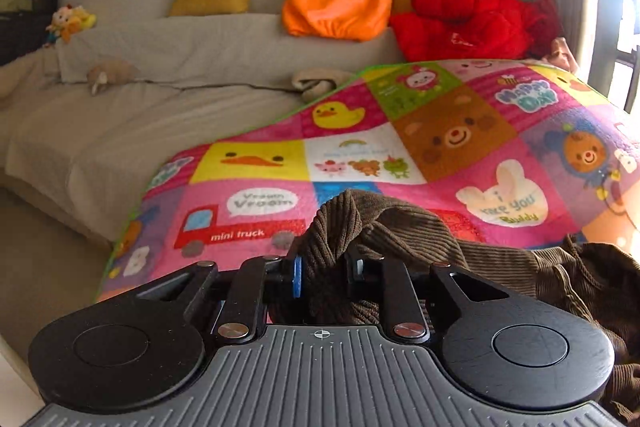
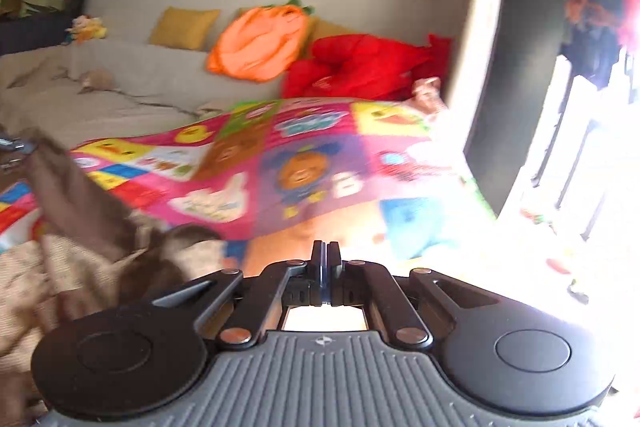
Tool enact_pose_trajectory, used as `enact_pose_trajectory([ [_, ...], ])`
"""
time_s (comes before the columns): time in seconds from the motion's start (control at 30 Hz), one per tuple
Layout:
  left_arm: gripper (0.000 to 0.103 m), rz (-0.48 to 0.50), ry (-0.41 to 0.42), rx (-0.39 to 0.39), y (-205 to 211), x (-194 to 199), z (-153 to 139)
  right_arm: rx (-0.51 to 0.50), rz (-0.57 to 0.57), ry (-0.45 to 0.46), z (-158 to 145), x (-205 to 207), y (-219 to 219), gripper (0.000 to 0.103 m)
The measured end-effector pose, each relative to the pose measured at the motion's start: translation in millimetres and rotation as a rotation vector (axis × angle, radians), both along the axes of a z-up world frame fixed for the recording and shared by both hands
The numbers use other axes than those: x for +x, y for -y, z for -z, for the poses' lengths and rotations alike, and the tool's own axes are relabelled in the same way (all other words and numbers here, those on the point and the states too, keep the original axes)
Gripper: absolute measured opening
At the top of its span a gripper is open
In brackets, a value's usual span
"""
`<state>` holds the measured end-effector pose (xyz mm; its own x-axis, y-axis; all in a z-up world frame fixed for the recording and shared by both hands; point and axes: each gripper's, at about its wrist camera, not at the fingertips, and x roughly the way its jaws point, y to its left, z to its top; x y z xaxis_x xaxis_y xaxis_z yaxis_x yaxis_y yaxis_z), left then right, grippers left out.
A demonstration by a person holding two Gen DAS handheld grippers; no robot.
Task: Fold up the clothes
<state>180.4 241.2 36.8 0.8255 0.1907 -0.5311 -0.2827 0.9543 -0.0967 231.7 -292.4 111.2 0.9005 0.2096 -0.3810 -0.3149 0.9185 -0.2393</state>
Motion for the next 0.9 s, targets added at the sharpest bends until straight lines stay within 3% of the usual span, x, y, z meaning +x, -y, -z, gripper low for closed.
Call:
enact_pose_trajectory([
  [0.1, 0.038, 0.013, -0.030, -0.058, -4, -13, 8, 0.127, 0.002, -0.105, -4, 23, 18, 0.003],
  [0.17, 0.062, 0.047, -0.041, -0.087, -2, -24, 9, 0.148, -0.119, -0.182, 7, 16, 10, 0.020],
  [0.23, 0.079, 0.071, -0.043, -0.119, 5, -36, 8, 0.084, -0.226, -0.221, 25, -4, -15, 0.065],
  [0.27, 0.087, 0.077, -0.042, -0.135, 8, -38, 6, 0.063, -0.267, -0.241, 33, -13, -24, 0.068],
  [0.37, 0.094, 0.107, -0.023, -0.202, 19, -47, -1, 0.073, -0.383, -0.384, 59, -36, -48, 0.068],
  [0.47, 0.097, 0.212, -0.009, -0.259, 39, -46, -9, 0.113, -0.453, -0.509, 74, -56, -55, 0.069],
  [0.53, 0.099, 0.296, -0.013, -0.253, 60, -44, -10, 0.100, -0.507, -0.568, 78, -75, -54, 0.075],
  [0.7, 0.100, 0.431, -0.071, -0.240, 117, -31, 2, 0.078, -0.697, -0.657, 78, -126, -53, 0.076],
  [0.8, 0.100, 0.484, -0.084, -0.238, 140, -32, 8, 0.023, -0.751, -0.624, 87, -152, -57, 0.078],
  [0.9, 0.100, 0.491, -0.092, -0.235, 152, -36, 10, -0.058, -0.738, -0.520, 106, -165, -74, 0.078],
])
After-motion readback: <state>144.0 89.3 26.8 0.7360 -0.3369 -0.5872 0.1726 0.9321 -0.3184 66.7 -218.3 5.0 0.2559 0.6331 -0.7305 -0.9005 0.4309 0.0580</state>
